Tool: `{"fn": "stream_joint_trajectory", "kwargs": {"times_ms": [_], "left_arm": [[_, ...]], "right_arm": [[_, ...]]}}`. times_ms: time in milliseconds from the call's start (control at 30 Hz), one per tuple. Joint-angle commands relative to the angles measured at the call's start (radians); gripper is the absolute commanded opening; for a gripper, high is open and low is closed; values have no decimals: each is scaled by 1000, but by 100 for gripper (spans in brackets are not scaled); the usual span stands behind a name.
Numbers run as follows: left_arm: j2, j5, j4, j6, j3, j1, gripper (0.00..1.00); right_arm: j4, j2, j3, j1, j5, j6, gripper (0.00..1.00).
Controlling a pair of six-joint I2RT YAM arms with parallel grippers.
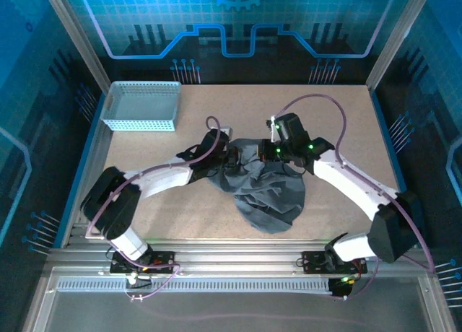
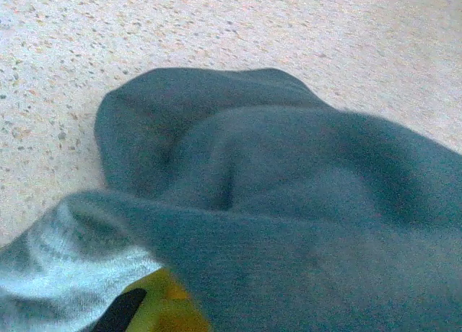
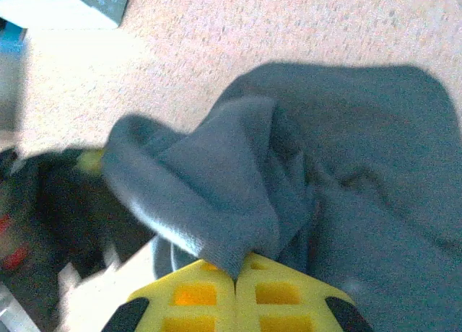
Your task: Fold the inside-out t-shirt
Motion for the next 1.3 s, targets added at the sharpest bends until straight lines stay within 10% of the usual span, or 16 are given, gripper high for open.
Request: {"fn": "stream_joint_trajectory", "kwargs": {"times_ms": [0,367,800,1267], "left_arm": [[-177,100,-32,46,-67,-29,0],[-345,179,-62,5,-131,-31,0],[-344,208,-66,-14,-90,13,0],[-382,212,-64,-25,-108,12,0]], "right_arm": [[-10,94,72,-37,99,-145,0],[-59,7,58,63,197,-214,52],[-43,-122,-83,273,202,-105,45],[-10,38,-29,245,261,-37,32]]}}
